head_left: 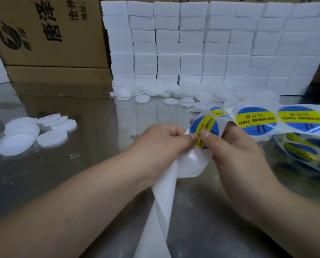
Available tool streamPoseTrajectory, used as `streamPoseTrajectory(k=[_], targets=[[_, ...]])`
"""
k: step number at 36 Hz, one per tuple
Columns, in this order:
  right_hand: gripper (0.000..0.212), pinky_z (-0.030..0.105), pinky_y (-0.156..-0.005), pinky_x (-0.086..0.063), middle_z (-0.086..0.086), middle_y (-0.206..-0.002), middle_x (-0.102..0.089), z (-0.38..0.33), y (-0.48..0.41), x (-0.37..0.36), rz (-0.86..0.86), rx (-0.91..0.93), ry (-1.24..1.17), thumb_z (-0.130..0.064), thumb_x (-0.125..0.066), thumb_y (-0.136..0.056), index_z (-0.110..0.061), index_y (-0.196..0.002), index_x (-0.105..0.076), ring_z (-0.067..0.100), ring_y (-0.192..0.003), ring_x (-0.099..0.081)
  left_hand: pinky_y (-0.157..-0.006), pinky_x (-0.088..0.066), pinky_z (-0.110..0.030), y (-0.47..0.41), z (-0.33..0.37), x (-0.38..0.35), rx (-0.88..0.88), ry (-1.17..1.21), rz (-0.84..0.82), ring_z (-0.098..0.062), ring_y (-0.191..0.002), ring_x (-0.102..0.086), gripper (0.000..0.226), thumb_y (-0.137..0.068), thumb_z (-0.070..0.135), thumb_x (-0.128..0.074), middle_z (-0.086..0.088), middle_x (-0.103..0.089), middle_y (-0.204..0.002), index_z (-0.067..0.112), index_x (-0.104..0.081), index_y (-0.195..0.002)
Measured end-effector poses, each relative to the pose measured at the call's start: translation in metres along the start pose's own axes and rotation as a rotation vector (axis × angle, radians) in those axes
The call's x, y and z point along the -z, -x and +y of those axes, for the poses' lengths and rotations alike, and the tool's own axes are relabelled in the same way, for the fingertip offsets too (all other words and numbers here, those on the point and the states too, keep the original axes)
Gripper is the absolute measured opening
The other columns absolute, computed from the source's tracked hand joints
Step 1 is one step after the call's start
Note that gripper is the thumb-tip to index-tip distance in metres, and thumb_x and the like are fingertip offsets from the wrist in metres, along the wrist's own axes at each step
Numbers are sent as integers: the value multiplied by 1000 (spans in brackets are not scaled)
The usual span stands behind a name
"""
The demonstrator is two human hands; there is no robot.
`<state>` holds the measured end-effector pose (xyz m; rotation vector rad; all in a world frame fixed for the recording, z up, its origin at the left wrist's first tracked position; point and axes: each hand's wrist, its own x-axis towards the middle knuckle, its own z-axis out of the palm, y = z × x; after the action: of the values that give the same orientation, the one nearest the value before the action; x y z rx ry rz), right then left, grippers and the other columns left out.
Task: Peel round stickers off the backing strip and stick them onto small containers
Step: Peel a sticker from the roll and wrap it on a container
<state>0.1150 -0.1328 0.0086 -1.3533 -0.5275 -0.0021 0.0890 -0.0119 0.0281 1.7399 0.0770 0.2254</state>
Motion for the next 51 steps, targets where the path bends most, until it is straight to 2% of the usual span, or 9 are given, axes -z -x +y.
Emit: streamPoseTrajectory(k=[3, 12, 20, 26, 29, 34, 39, 45, 51], targets=[[21, 26, -87, -49, -11, -99, -70, 1, 3, -7, -106, 45, 78, -24, -59, -71, -31, -89, -66, 3, -98, -63, -52, -39, -21, -1, 0, -1, 53, 100, -13, -10, -46, -48, 36, -81, 21, -64, 2, -56, -49, 18, -58, -46], [23, 13, -53, -47, -19, -71, -70, 1, -19, 11, 316, 32, 25, 0, -44, -86, -17, -84, -60, -3, -62, -63, -58, -46, -19, -4, -2, 1, 33, 87, 6, -10, -67, -59, 17, -86, 23, -57, 2, -67, -72, 15, -67, -75], [31, 33, -73, -54, -8, -85, -72, 12, -29, 9, 320, -93, 206, 5, -40, -78, -15, -93, -59, 15, -82, -68, -74, -46, -29, -30, -9, 24, -104, -53, 378, -11, -71, -57, 19, -85, 20, -56, 8, -65, -74, 24, -62, -67], [22, 21, -60, -42, -2, -78, -62, 12, -26, 11, 271, -40, 295, -1, -45, -84, -13, -88, -64, 13, -72, -52, -62, -39, -27, -66, -20, 34, -59, -246, 464, -21, -66, -47, 24, -84, 13, -49, -2, -55, -69, 22, -54, -63], [18, 20, -56, -38, 3, -76, -59, 15, -25, 13, 229, -22, 297, -5, -46, -88, -8, -78, -61, 12, -70, -48, -73, -44, -27, -90, -14, 45, -137, -530, 426, -22, -82, -56, 18, -86, 17, -48, 2, -63, -93, 27, -62, -89], [23, 2, -50, -35, -16, -72, -57, 18, -26, 14, 192, -28, 253, -6, -45, -91, -21, -89, -62, -8, -58, -47, -97, -35, -34, -143, -22, 67, -81, -1150, 209, -26, -130, -32, 53, -89, 23, -44, -5, -27, -149, 27, -34, -140], [27, 3, -46, -34, -17, -62, -57, 20, -26, 17, 169, -37, 266, -5, -44, -91, -22, -94, -64, -11, -51, -47, -111, -12, -47, -185, -38, 73, 91, -1296, 96, -27, -142, 8, 69, -91, 44, -40, -5, 11, -156, 32, -1, -147], [29, 7, -46, -36, -13, -56, -57, 22, -25, 16, 157, -35, 277, -7, -47, -89, -21, -73, -67, -2, -52, -46, -111, -18, -44, -218, -58, 71, 178, -1283, 26, -35, -140, -11, 68, -92, 48, -35, -10, 1, -156, 25, -3, -147], [25, 6, -51, -39, -16, -62, -63, 23, -23, 16, 144, -42, 265, -13, -50, -87, -30, -82, -68, -5, -56, -51, -111, -7, -49, -241, -68, 90, 209, -1342, 222, -31, -142, 1, 62, -93, 42, -34, -7, 5, -156, 24, -8, -147]])
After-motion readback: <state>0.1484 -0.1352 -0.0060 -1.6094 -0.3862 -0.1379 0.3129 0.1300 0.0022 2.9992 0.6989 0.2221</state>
